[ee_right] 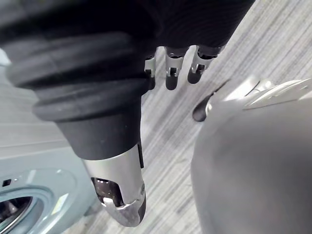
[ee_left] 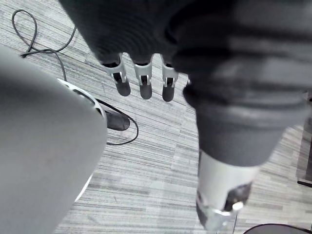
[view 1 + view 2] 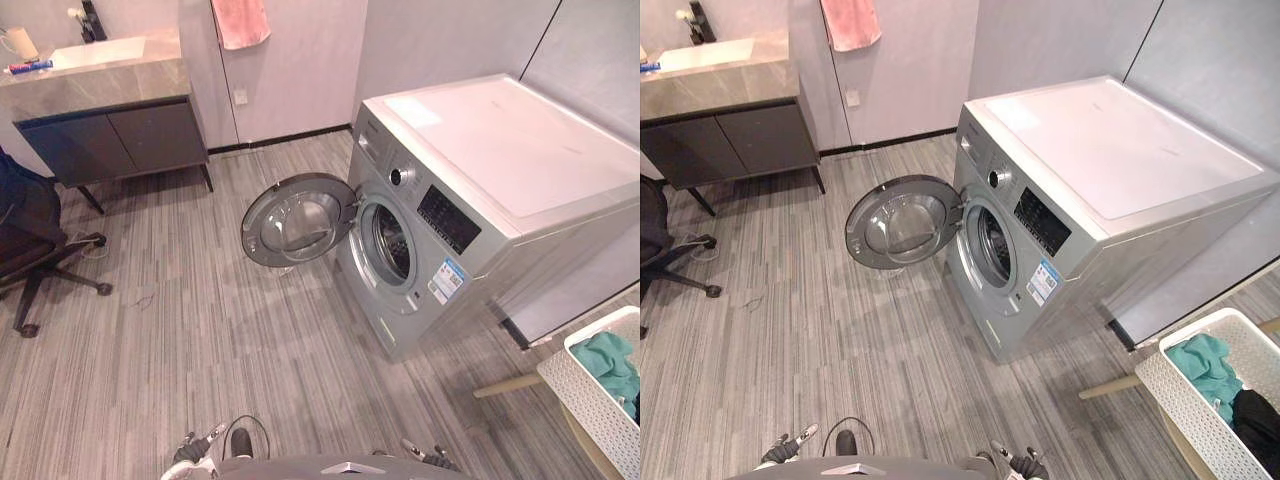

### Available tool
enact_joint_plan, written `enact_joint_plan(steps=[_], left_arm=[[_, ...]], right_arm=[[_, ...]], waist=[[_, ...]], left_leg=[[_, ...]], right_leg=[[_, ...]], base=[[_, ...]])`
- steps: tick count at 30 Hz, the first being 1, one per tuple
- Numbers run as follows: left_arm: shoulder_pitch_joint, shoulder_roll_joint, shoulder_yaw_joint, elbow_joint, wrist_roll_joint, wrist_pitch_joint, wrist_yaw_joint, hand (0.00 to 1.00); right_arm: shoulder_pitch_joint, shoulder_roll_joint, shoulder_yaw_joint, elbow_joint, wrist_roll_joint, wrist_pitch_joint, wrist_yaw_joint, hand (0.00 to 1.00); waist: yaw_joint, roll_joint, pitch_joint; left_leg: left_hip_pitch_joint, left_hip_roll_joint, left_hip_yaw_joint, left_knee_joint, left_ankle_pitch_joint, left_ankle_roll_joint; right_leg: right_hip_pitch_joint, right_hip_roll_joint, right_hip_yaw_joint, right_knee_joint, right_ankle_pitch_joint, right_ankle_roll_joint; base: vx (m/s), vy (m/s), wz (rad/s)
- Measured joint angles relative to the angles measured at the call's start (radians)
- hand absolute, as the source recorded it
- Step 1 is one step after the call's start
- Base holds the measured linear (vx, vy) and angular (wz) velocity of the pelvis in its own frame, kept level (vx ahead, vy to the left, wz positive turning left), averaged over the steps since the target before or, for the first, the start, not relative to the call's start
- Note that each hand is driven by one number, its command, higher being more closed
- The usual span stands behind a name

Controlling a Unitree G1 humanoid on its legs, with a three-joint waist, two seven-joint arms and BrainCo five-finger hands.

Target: Pick up the laundry basket with both hands and put the clothes into the washing machine.

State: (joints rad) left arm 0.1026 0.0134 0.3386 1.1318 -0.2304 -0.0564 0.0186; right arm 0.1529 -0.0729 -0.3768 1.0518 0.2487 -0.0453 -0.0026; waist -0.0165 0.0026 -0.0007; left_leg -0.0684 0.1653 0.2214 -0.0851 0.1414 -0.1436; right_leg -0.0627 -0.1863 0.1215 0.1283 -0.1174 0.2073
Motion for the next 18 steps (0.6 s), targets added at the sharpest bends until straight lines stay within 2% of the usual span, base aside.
enact_joint_plan(steps=[3, 6, 10, 12, 14, 16, 17, 18], left_arm=[[-0.012, 0.027, -0.044, 0.019, 0.022, 0.009, -0.009, 0.00], [-0.021, 0.047, -0.098, 0.020, 0.070, 0.013, -0.008, 0.00], [-0.046, 0.061, -0.226, 0.018, 0.149, 0.015, -0.002, 0.00], [-0.073, 0.068, -0.287, 0.016, 0.159, 0.016, -0.003, 0.00], [-0.137, 0.087, -0.348, 0.012, 0.175, 0.015, -0.004, 0.00], [-0.163, 0.109, -0.357, 0.009, 0.176, 0.013, -0.002, 0.00], [-0.178, 0.136, -0.360, 0.009, 0.177, 0.013, -0.001, 0.00], [-0.183, 0.143, -0.358, 0.003, 0.181, 0.013, 0.000, 0.00]], right_arm=[[-0.021, -0.008, 0.001, 0.046, -0.020, 0.006, 0.002, 0.00], [-0.043, -0.008, 0.005, 0.064, -0.018, 0.005, 0.002, 0.00], [-0.061, -0.008, 0.013, 0.062, -0.007, 0.003, 0.002, 0.00], [-0.067, -0.008, 0.014, 0.049, 0.002, 0.003, 0.000, 0.00], [-0.075, -0.005, 0.012, 0.022, 0.008, 0.002, -0.001, 0.00], [-0.082, 0.003, 0.009, 0.021, 0.025, 0.002, -0.003, 0.00], [-0.088, 0.020, 0.008, 0.019, 0.033, 0.002, -0.010, 0.00], [-0.087, 0.025, 0.007, 0.017, 0.034, 0.002, -0.015, 0.00]], waist=[[-0.011, -0.010, 0.004], [-0.015, -0.019, 0.001], [-0.041, -0.024, 0.000], [-0.050, -0.032, 0.002], [-0.068, -0.051, 0.024], [-0.074, -0.075, 0.053], [-0.074, -0.088, 0.076], [-0.068, -0.087, 0.076]], left_leg=[[0.048, 0.002, 0.013, 0.000, -0.002, -0.005], [0.109, 0.006, 0.071, 0.000, -0.028, -0.015], [0.120, 0.002, 0.141, 0.000, -0.047, -0.012], [0.086, -0.005, 0.169, 0.000, -0.050, -0.009], [0.033, -0.015, 0.208, 0.005, -0.053, -0.004], [0.033, -0.015, 0.233, 0.006, -0.056, -0.002], [0.026, -0.004, 0.266, 0.008, -0.062, -0.002], [0.017, 0.012, 0.277, 0.016, -0.069, -0.002]], right_leg=[[0.045, 0.001, 0.009, -0.019, 0.013, -0.002], [0.067, 0.006, 0.066, -0.032, 0.015, -0.006], [0.023, 0.008, 0.144, -0.036, 0.021, -0.018], [-0.036, 0.010, 0.186, -0.039, 0.032, -0.037], [-0.112, 0.011, 0.246, -0.073, 0.071, -0.094], [-0.117, 0.013, 0.268, -0.095, 0.097, -0.114], [-0.136, 0.025, 0.270, -0.117, 0.177, -0.110], [-0.158, 0.044, 0.246, -0.117, 0.224, -0.113]], base=[[0.03, -0.010, -0.17], [0.02, -0.004, -0.54], [-0.03, -0.001, -0.56], [-0.05, 0.003, -0.58], [-0.02, 0.007, -0.64], [-0.01, 0.003, -0.56], [-0.01, -0.015, -0.71], [0.00, -0.060, -1.21]])
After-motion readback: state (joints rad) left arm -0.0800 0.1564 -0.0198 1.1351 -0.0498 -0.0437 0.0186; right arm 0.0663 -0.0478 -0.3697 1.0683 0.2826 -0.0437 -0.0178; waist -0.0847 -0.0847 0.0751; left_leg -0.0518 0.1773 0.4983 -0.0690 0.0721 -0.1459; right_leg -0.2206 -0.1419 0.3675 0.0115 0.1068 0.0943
